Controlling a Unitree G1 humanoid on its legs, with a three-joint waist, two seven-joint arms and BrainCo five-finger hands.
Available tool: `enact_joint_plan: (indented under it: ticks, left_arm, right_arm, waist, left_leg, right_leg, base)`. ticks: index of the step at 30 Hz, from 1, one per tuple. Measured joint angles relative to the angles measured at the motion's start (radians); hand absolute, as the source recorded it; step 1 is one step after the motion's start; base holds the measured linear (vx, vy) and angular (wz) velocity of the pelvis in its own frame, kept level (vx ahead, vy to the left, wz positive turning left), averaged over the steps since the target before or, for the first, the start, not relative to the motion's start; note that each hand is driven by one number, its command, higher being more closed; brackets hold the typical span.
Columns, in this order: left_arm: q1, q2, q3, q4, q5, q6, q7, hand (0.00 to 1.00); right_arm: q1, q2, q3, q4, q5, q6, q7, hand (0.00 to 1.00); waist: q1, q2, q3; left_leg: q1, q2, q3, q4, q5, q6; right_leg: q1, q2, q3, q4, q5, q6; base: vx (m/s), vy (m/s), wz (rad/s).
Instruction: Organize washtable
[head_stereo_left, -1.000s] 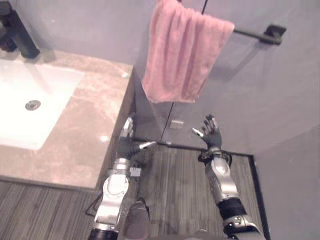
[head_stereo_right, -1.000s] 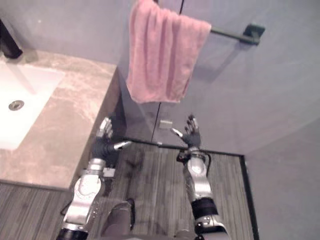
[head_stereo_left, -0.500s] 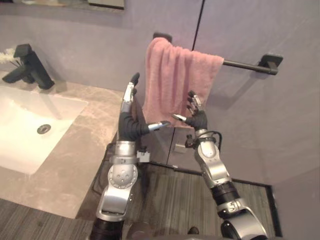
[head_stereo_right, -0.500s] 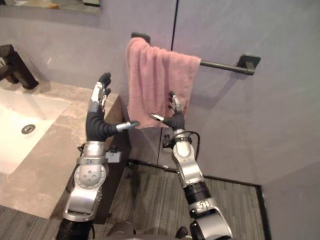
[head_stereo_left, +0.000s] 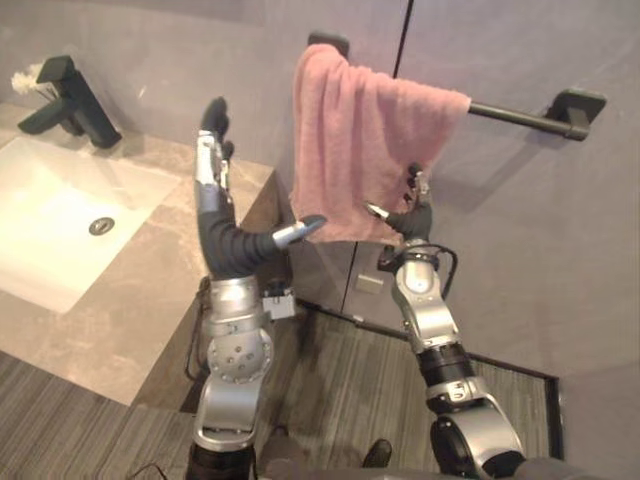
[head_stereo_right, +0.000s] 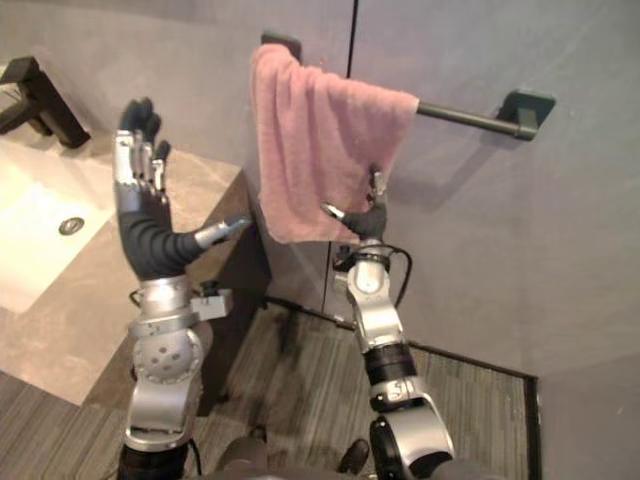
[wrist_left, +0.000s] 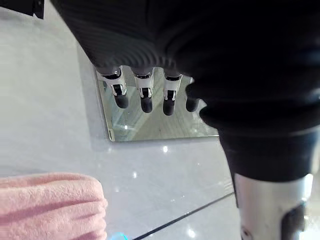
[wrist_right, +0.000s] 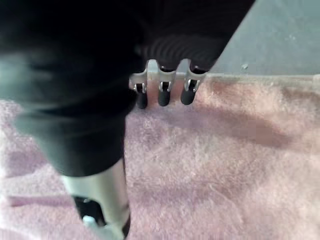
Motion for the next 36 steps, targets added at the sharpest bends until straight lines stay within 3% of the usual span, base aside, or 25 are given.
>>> enact_joint_plan:
  ticks: [9, 17, 22, 27, 36]
  left_arm:
    - [0.065, -0.028, 0.179, -0.030, 0.032, 0.033, 0.062, 0.00]
    - [0.109, -0.050, 0.279, -0.020, 0.033, 0.047, 0.057, 0.00]
    - [0.144, -0.049, 0.363, 0.011, 0.031, 0.079, 0.024, 0.00]
    - [0.140, -0.047, 0.393, 0.016, 0.030, 0.083, -0.008, 0.00]
    - [0.048, -0.044, 0.431, 0.058, -0.028, 0.093, -0.028, 0.00]
  right_arm:
    - [0.025, 0.002, -0.041, -0.094, -0.022, 0.012, -0.012, 0.00]
    - [0.231, -0.019, 0.008, -0.161, 0.053, 0.000, 0.100, 0.00]
    - [0.337, -0.030, -0.007, -0.216, 0.069, -0.004, 0.150, 0.00]
    - [0.345, -0.039, -0.026, -0.217, 0.074, -0.004, 0.166, 0.00]
    - [0.233, -0.043, -0.093, -0.165, 0.192, -0.007, 0.157, 0.00]
  waist:
    - [-0.007, -0.026, 0.041]
    - [-0.015, -0.050, 0.055]
    - [-0.045, -0.063, 0.056]
    - [-0.058, -0.065, 0.055]
    - [-0.057, -0.078, 0.057]
  left_leg:
    - [-0.016, 0.002, 0.029, -0.039, 0.031, -0.008]
    - [0.022, 0.003, 0.084, -0.084, 0.031, -0.007]
    - [0.035, 0.003, 0.111, -0.097, 0.032, -0.006]
    - [0.033, 0.004, 0.135, -0.103, 0.032, -0.006]
    - [0.011, 0.000, 0.135, -0.136, 0.060, 0.005]
  right_leg:
    - [-0.055, 0.001, 0.030, 0.000, 0.012, -0.004]
    - [-0.068, -0.003, 0.085, 0.000, 0.023, 0.012]
    - [-0.074, -0.004, 0.112, 0.000, 0.027, 0.019]
    - [-0.094, -0.003, 0.139, 0.000, 0.033, 0.027]
    - [-0.130, -0.006, 0.138, 0.000, 0.059, 0.049]
  base:
    - [0.04, -0.006, -0.10]
    - [0.07, 0.024, -0.17]
    - [0.03, 0.018, -0.12]
    - [0.02, 0.000, -0.16]
    - [0.00, 0.000, 0.01]
